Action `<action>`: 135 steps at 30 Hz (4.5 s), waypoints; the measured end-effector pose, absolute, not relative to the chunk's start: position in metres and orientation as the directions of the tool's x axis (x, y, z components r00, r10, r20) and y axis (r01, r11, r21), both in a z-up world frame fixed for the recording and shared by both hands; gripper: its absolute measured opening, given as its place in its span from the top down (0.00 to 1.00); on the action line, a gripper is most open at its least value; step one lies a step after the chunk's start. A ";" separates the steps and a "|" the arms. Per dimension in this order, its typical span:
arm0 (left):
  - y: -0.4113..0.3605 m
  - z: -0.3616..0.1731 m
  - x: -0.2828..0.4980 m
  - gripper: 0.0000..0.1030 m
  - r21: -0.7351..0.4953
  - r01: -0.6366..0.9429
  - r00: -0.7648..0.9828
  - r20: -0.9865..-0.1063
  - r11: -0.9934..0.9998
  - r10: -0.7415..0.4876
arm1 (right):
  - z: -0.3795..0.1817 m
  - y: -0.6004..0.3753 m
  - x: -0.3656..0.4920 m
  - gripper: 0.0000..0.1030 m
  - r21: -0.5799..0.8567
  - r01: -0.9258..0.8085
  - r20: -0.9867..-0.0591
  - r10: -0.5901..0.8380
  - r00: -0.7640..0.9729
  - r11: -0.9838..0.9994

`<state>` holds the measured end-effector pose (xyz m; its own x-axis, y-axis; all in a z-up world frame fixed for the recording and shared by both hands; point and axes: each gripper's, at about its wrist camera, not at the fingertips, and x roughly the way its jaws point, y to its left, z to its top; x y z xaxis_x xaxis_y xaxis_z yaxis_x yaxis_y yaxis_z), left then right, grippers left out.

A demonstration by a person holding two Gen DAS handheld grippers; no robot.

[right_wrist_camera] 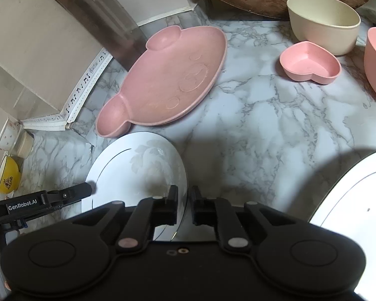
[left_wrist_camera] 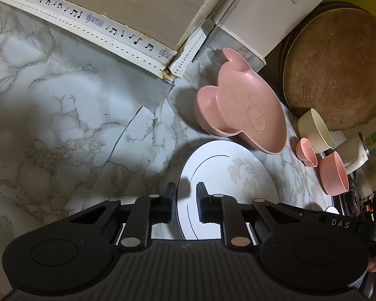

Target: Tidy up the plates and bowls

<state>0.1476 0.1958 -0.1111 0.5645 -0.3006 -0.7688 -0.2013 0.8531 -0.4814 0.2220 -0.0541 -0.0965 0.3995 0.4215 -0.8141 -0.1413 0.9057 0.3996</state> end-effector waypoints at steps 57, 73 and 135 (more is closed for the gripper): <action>0.076 -0.053 0.143 0.96 -0.490 0.025 0.547 -0.723 0.871 -0.422 | -0.042 -0.190 0.158 0.95 0.421 0.012 -0.771 0.351 0.532 0.907; -0.010 -0.062 0.140 0.96 -0.474 0.131 0.470 -0.744 0.871 -0.476 | -0.055 -0.271 0.113 0.95 0.434 0.127 -0.778 0.300 0.552 0.892; -0.072 -0.070 0.130 0.96 -0.208 0.307 0.481 -0.808 0.929 -0.340 | -0.084 -0.294 0.113 0.91 0.368 0.136 -0.818 0.251 0.518 0.920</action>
<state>0.1296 -0.0722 -0.0705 0.4806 -0.3400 -0.8083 0.3068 0.9287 -0.2083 0.1134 -0.2935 -0.0838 0.5182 0.2509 -0.8176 0.1362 0.9196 0.3685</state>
